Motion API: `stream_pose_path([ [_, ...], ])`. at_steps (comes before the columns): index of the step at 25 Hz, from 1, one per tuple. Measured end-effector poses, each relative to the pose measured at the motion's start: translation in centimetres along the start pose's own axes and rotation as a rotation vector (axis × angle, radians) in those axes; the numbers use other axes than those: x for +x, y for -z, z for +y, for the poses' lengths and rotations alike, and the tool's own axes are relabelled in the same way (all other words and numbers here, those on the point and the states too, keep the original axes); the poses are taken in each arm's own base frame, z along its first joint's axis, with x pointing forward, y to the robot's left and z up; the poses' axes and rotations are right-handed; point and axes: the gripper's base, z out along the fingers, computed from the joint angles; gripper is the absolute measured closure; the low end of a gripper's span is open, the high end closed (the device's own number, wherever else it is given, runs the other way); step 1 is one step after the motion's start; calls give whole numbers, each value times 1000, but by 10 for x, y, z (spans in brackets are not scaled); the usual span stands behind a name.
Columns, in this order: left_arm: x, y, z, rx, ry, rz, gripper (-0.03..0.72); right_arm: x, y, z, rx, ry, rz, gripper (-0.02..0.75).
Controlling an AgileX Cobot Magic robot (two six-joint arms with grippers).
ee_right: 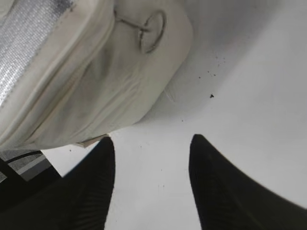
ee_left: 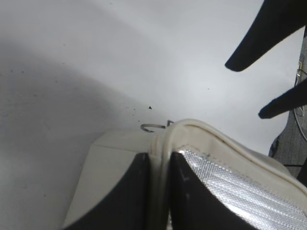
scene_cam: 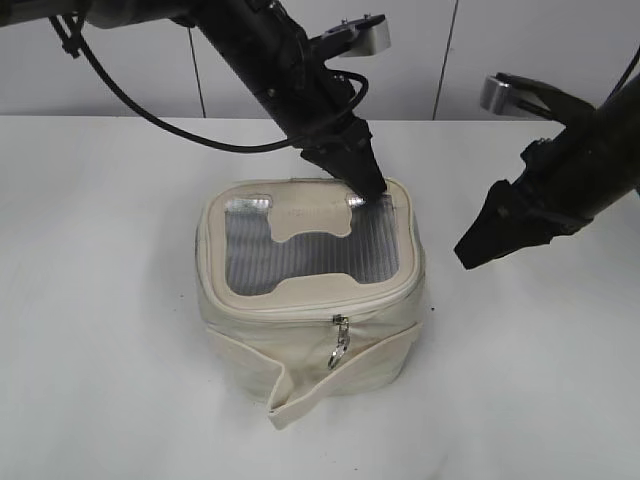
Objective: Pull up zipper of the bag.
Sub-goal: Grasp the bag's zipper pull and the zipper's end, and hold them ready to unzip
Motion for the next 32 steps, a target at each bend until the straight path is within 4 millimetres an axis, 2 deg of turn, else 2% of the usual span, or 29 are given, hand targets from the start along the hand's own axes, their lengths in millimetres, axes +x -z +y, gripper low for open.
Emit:
stream_pose_path([
  [6, 0, 2, 1, -8, -2, 1, 599, 9, -17, -4, 16, 132, -120, 381],
  [14, 0, 2, 1, -8, -2, 1, 599, 2, -31, -8, 4, 272, -218, 392],
  [28, 0, 1, 0, 3, 3, -6, 602, 0, -68, -24, -52, 288, -283, 398],
  [30, 0, 1, -1, 6, 4, -7, 602, 0, -73, -27, -58, 276, -282, 426],
  [32, 0, 1, -1, 7, 4, -7, 602, -2, -75, -28, -61, 271, -288, 486],
])
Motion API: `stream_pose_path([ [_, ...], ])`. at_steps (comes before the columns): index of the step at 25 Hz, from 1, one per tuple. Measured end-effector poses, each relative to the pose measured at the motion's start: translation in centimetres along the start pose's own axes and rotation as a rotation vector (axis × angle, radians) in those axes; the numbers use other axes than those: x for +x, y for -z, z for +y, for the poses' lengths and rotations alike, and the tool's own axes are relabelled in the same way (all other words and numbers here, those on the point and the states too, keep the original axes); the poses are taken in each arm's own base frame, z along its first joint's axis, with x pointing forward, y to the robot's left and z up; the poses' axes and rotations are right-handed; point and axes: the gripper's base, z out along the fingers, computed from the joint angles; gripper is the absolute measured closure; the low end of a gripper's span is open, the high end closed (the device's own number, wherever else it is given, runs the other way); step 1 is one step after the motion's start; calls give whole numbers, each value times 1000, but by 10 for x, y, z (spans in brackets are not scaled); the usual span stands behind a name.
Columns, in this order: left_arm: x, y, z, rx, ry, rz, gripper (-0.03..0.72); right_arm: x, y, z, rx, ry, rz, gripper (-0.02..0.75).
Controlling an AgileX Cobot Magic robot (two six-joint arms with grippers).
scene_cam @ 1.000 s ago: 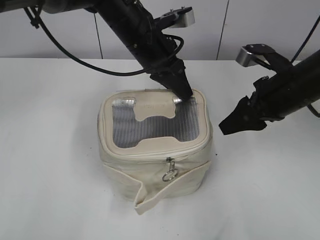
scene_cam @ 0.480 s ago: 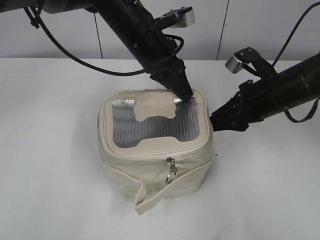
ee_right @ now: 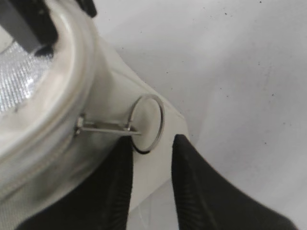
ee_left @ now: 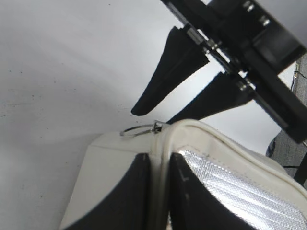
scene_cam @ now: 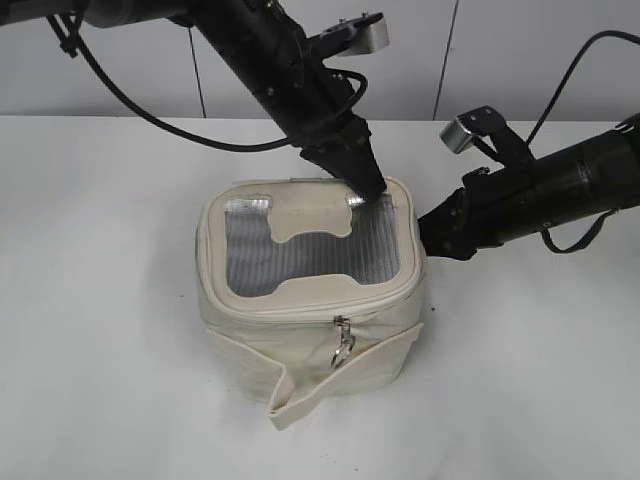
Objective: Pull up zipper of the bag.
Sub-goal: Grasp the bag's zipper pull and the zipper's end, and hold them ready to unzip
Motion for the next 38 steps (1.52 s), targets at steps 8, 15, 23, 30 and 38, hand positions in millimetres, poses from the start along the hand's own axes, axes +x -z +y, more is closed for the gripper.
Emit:
stream_pose_path([
  [8, 0, 0, 0, 2, 0, 0, 603, -10, 0, -1, -27, -30, -19, 733],
  [15, 1, -1, 1, 0, 4, -2, 604, -2, 10, 3, -7, -126, 127, 733],
  [23, 1, -1, 1, -1, 4, -1, 605, -9, 33, 19, -33, -112, 192, 733],
  [30, 1, -1, 0, 1, 4, 1, 605, -11, 47, 33, -102, -138, 237, 733],
  [38, 1, -1, 0, 4, 4, 3, 605, -12, 60, 51, -168, -160, 312, 733],
])
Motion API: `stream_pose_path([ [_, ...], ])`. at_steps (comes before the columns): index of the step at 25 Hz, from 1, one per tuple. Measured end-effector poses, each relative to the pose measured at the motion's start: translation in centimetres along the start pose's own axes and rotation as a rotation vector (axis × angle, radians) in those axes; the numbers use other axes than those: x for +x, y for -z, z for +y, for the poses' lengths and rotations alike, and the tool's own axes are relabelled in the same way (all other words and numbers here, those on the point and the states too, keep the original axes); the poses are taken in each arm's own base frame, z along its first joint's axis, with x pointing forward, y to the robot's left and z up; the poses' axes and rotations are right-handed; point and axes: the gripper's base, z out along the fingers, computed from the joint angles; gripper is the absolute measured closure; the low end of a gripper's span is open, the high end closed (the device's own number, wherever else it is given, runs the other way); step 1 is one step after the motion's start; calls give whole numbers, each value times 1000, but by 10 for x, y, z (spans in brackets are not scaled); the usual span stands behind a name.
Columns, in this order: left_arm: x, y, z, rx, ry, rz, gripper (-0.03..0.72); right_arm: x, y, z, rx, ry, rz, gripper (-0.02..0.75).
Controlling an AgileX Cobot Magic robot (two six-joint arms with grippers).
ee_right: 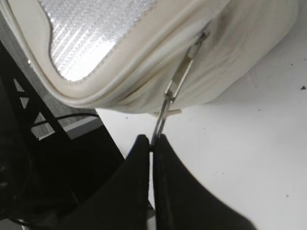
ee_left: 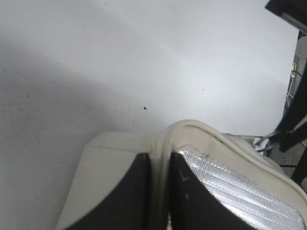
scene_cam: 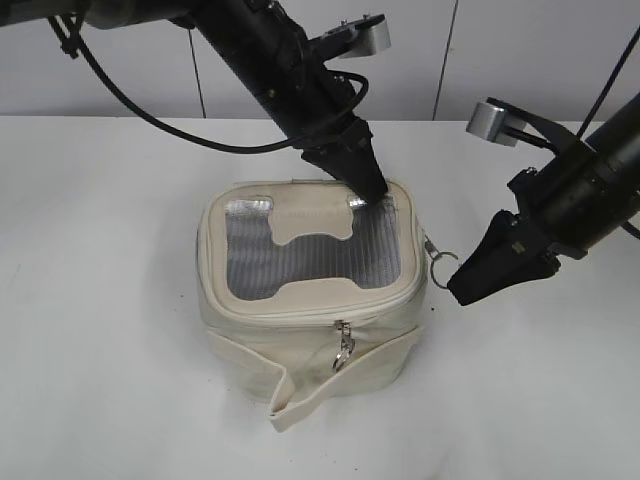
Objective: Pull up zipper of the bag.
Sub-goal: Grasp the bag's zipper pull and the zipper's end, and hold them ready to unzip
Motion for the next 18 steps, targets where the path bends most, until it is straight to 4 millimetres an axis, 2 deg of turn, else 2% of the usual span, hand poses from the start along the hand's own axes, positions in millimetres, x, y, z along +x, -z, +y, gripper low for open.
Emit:
stream_pose_path([
  [6, 0, 0, 0, 3, 0, 4, 605, 4, -5, 28, 2, 55, 70, 733],
  [11, 0, 0, -1, 8, 0, 6, 606, 14, -21, 57, -22, 116, 151, 733],
  [18, 0, 1, -1, 9, -1, 7, 607, 6, -47, 105, -64, 248, 141, 733],
])
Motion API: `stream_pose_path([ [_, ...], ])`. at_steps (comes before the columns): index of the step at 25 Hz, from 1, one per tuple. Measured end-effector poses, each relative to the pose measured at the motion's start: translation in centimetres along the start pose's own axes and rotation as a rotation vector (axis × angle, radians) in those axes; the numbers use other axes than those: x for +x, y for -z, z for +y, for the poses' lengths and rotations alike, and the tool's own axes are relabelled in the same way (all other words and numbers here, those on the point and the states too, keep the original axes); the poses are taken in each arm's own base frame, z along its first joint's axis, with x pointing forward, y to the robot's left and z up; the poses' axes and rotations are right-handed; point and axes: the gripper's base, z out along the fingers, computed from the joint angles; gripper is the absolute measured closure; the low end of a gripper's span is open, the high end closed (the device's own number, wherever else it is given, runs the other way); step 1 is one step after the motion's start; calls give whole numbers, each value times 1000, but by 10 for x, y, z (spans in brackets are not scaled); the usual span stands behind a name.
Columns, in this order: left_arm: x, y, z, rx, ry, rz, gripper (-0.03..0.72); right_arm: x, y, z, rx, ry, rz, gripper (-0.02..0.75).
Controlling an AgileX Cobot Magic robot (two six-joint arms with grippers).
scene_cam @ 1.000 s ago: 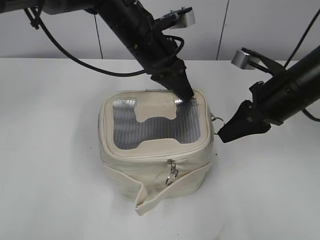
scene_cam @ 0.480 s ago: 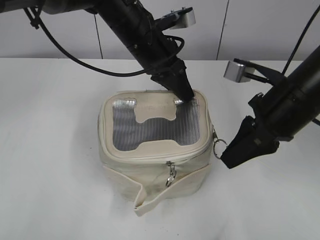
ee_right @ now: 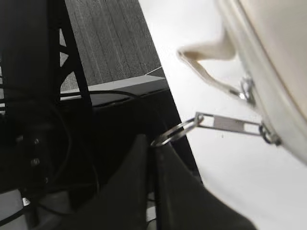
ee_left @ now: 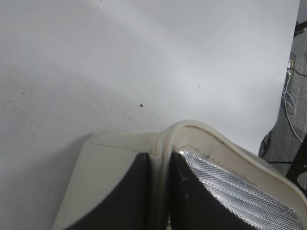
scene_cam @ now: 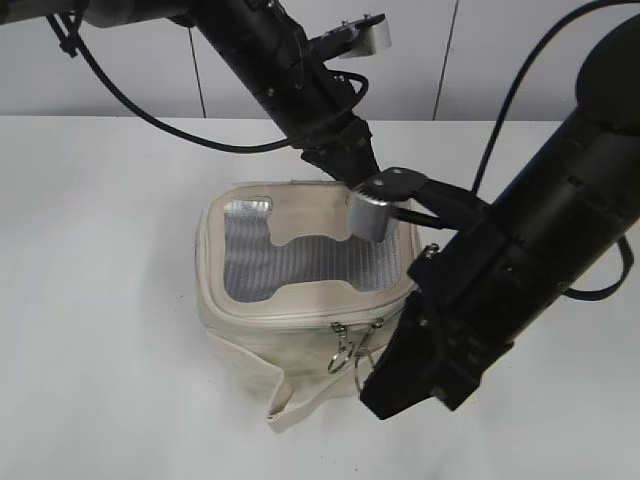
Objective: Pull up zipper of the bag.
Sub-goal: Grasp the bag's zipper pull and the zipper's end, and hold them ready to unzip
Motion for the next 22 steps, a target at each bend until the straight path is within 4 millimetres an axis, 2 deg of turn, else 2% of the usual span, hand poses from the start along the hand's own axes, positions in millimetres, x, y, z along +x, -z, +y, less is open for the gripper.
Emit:
stream_pose_path([
  [4, 0, 1, -2, 5, -3, 7, 607, -19, -13, 20, 16, 104, -39, 733],
  [8, 1, 1, -4, 20, -12, 23, 607, -37, -23, 32, 12, 176, -45, 733],
  [14, 1, 1, -4, 16, -15, 22, 608, -41, -24, 34, 47, 111, -35, 720],
  [17, 0, 1, -3, 1, -16, 13, 608, -37, -21, 28, 137, 30, 6, 617],
  [22, 0, 1, -2, -4, -15, 9, 608, -32, -3, 19, 301, -65, 9, 321],
])
